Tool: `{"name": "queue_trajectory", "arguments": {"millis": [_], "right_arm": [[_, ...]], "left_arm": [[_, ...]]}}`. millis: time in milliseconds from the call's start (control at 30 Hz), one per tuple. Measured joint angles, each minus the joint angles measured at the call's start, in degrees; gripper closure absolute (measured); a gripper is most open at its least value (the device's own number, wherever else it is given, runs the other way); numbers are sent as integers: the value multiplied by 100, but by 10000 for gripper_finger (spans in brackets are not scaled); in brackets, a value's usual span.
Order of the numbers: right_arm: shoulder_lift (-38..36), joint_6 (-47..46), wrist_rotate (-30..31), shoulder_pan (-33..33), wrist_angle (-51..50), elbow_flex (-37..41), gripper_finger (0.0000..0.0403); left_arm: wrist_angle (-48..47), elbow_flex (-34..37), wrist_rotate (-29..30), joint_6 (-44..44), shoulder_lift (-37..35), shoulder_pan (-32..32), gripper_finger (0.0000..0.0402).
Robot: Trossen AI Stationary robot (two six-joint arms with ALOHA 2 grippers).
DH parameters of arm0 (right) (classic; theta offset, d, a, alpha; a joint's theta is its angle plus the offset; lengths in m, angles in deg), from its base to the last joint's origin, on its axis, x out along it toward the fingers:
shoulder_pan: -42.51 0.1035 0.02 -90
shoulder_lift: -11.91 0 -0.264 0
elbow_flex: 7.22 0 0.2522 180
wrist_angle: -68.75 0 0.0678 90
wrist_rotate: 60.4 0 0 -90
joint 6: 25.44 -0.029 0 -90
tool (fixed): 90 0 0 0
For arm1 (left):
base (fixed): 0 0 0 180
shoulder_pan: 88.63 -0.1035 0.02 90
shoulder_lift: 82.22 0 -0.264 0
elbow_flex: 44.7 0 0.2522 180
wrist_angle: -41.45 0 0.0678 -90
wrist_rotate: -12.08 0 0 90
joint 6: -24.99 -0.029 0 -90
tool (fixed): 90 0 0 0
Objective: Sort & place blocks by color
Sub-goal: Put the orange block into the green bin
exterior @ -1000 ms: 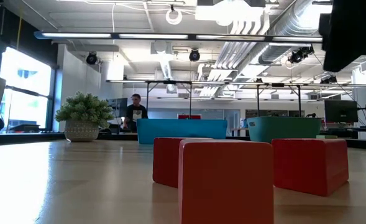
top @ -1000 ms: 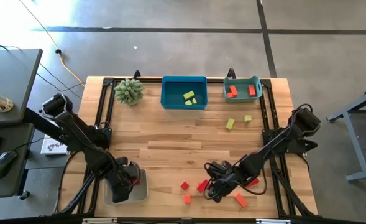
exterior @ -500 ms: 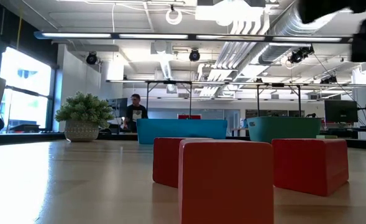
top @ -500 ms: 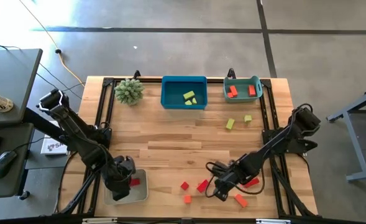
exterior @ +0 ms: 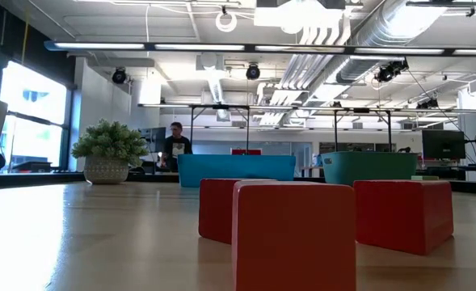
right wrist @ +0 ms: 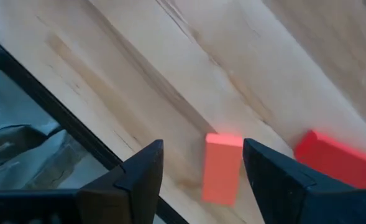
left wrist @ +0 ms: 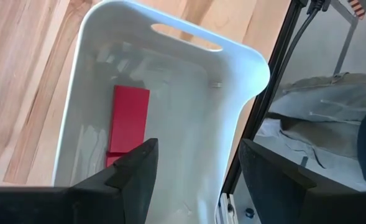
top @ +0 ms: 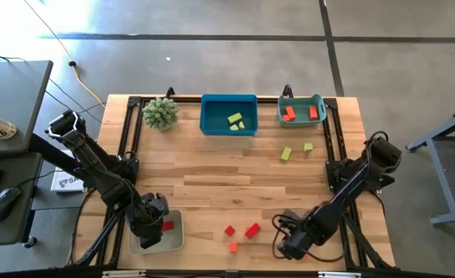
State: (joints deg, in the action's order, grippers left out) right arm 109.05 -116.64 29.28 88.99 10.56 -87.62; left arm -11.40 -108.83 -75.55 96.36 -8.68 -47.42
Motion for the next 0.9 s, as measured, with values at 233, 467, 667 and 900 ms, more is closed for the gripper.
{"name": "queue_trajectory", "arguments": {"millis": [233,467,667,900], "right_arm": [[333,-736,-261,248,-86,0,178],[694,-1270,-736,392,-4,0,176],[848,-1390,-717,468,390,0,176],[1113,-1688,-738,475,379,0,176]], "left_arm": [[-4,0,78,-2,2,2,188],[-2,0,87,-20,2,2,188],[-4,0,134,-61,2,2,188],[-4,0,197,-170,4,2,188]]}}
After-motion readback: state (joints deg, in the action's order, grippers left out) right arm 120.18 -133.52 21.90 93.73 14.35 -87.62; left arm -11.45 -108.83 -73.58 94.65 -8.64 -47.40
